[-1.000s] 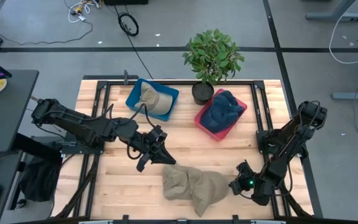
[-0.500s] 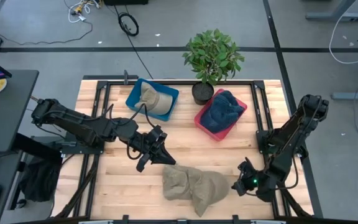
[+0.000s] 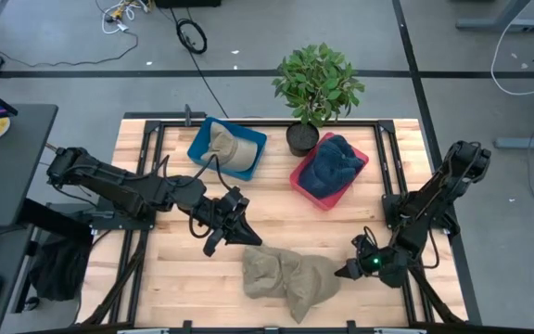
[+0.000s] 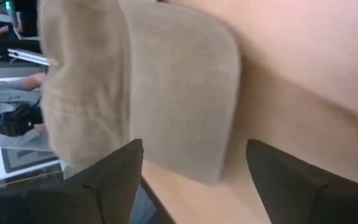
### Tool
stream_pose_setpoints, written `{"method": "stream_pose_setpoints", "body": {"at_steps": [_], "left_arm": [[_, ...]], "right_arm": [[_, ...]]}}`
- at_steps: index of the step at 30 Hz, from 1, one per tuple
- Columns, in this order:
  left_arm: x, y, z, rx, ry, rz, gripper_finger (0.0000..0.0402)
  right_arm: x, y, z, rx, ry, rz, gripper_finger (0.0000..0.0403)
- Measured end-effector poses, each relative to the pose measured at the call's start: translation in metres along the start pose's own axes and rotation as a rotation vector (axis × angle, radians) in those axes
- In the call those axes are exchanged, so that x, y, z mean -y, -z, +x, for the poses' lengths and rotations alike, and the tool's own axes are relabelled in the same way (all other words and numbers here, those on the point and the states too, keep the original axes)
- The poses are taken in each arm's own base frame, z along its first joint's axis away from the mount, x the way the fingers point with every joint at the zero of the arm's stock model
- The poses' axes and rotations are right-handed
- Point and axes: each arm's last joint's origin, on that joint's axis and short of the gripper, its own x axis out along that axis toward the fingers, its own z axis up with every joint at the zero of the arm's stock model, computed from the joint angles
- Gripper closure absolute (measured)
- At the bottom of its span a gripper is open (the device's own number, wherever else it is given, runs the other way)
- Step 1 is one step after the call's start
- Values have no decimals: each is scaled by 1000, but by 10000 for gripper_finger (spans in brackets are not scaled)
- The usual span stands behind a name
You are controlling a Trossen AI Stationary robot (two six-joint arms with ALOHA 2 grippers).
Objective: Pick & Place hat
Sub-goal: Put the right brown cap into the blue bin
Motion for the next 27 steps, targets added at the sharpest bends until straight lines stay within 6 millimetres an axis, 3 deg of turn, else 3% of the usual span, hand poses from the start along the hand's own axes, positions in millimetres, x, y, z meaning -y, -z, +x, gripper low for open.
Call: {"method": "stream_pose_setpoints", "body": {"at_steps": [6,22,27], "left_arm": [[0,0,0,0,0,0,399],[0,0,0,0,0,0,399],[0,0,0,0,0,0,399]], "right_arm": [[9,-6,2,14,5,-1,120],[7,-5,22,-44,-32,27,150],[8,-5,22,-44,-31,22,211]]}}
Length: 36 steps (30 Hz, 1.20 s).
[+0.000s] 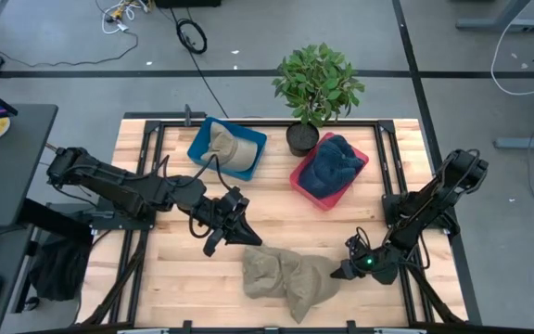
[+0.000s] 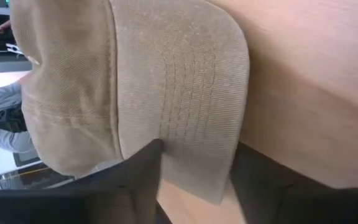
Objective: Pick & Place hat
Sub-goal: Put the right brown cap into the blue bin
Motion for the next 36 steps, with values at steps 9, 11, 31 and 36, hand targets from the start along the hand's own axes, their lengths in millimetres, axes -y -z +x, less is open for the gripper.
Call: {"method": "stream_pose_setpoints", "body": {"at_steps": [9,11,31,36], "left_arm": [[0,0,0,0,1,0,399],[0,0,0,0,0,-2,399],[-7,-1,-1,-13,-35,-219,213],[-8,1,-1,-28,-47,-252,147]], "right_arm": [[-13,4,-1,-20,-121,12,388],[-17,5,-2,-20,-161,10,386],[-50,6,-23,-59,-427,-50,398],[-63,3,-40,-44,-513,-105,398]]}}
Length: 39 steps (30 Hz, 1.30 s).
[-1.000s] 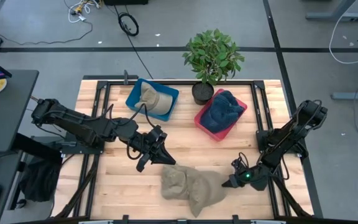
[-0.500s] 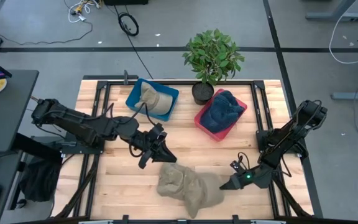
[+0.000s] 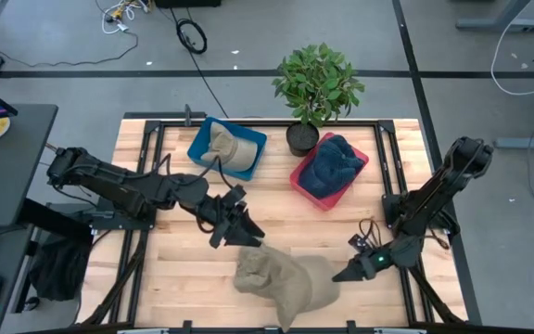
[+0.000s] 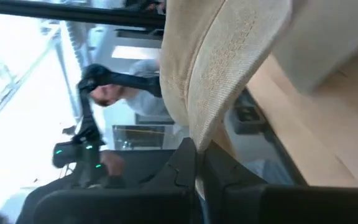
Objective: Pick & Place hat
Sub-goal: Put the right brown cap into the blue bin
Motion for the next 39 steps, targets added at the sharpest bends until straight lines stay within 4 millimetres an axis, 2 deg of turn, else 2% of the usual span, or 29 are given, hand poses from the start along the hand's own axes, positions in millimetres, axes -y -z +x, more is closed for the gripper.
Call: {"method": "stream_pose_setpoints", "body": {"at_steps": [6,17,21,26,33,39], "left_arm": [[-4,3,0,-33,-36,-62,109],[-4,2,0,-17,-43,-92,106],[-9,-7,-2,38,-67,-113,106],[-7,-21,-5,133,-2,-102,106],[-18,-37,-11,178,-29,-93,105],[-23,-50,-17,235,-22,-91,105]], "right_arm": [[-24,-10,-13,91,-102,-109,398],[-54,-21,-28,264,-263,-311,398],[-59,-25,-29,304,-295,-357,398],[-60,-33,-26,346,-291,-393,398],[-74,-40,-32,404,-423,-463,398],[-75,-44,-31,427,-425,-481,398]]}}
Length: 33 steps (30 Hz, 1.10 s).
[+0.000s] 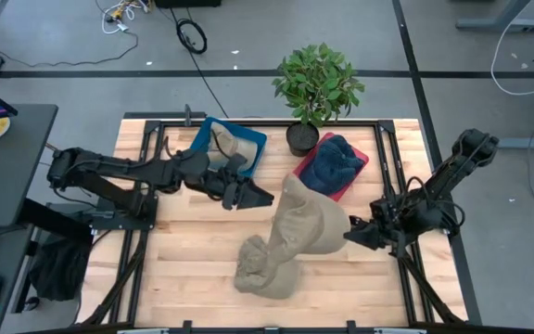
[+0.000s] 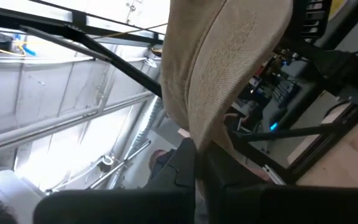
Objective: Pick & Place hat
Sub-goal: Put the right brown cap into the blue bin
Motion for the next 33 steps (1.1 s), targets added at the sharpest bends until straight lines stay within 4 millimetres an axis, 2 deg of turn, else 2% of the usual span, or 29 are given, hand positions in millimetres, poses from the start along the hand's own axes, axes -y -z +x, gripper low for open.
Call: {"method": "stream_pose_setpoints", "body": {"at_steps": [10,20,33], "left_arm": [[8,-3,0,28,85,-23,105],[1,-11,0,70,62,-26,105],[13,-16,-2,90,201,16,106]], "right_arm": [[6,-6,6,26,7,-34,398],[17,-15,14,26,3,-32,398],[35,-23,22,32,88,-30,399]]}}
